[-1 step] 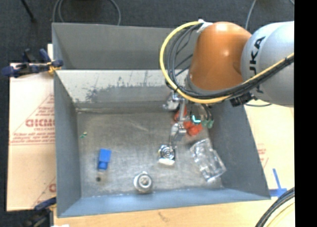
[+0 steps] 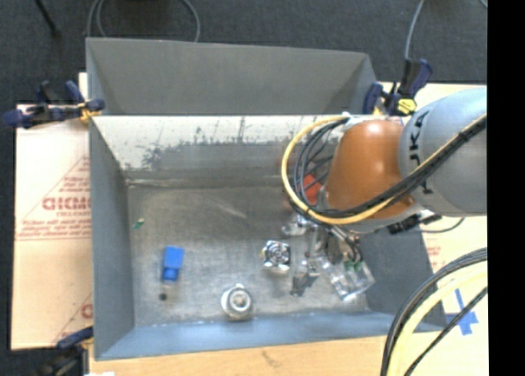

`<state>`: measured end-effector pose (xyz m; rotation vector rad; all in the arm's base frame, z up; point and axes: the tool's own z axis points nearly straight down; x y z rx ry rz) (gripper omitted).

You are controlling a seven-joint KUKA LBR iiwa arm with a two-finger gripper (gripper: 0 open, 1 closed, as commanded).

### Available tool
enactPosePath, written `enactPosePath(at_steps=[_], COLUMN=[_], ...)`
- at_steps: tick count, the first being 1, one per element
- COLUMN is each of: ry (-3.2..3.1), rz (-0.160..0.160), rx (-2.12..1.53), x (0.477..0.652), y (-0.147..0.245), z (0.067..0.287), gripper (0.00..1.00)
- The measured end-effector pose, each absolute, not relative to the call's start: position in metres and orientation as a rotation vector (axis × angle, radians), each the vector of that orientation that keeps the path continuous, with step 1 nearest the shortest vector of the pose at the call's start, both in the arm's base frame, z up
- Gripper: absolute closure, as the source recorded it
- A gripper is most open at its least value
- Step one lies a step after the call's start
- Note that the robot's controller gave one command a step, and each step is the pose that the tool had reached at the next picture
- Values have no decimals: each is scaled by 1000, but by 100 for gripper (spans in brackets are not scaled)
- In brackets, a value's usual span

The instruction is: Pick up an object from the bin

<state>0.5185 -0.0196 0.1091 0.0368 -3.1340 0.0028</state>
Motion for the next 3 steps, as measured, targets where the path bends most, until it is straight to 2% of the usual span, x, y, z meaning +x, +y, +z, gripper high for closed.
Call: enactPosePath(at_steps=[1,2,3], ry=[-3150,-3159,-3043], rz=[1,1,7], rx=[57,54,821], x=[527,530,570], y=[-12,-12,-65], z=[72,76,229], gripper=[0,100,100])
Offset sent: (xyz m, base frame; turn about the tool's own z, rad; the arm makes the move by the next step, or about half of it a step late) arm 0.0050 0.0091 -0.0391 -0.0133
